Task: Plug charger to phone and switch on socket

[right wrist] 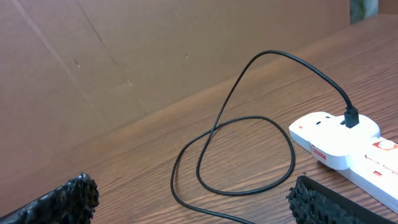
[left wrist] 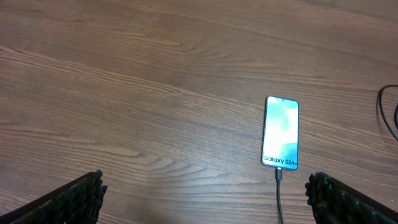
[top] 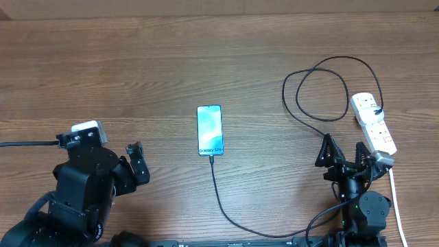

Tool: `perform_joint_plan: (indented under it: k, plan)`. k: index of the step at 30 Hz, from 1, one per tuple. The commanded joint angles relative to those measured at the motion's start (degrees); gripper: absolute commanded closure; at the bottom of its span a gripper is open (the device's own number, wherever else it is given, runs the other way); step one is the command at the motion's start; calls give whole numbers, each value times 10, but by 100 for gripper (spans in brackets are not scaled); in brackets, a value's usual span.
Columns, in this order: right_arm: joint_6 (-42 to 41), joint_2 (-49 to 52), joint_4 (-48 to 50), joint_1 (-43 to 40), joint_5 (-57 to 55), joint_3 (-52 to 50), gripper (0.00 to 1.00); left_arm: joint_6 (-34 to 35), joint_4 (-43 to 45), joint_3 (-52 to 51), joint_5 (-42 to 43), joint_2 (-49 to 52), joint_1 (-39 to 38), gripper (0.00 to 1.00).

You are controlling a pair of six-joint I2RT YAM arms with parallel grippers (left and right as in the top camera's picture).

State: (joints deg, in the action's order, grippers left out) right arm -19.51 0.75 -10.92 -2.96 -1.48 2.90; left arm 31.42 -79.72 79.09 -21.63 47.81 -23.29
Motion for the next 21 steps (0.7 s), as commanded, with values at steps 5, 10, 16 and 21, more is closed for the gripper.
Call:
perform_joint_plan:
  k: [5, 10, 16, 21]
  plan:
    - [-2, 0, 3, 0, 1, 2, 0, 5, 2, -2, 3, 1, -5, 0]
    - [-2, -3, 3, 0, 0, 2, 0, 5, 2, -2, 3, 1, -5, 1]
    - [-2, -6, 15, 0, 0, -3, 0, 5, 2, -2, 3, 1, -5, 0]
    - [-2, -6, 64, 1, 2, -25, 0, 5, 2, -2, 3, 1, -5, 0]
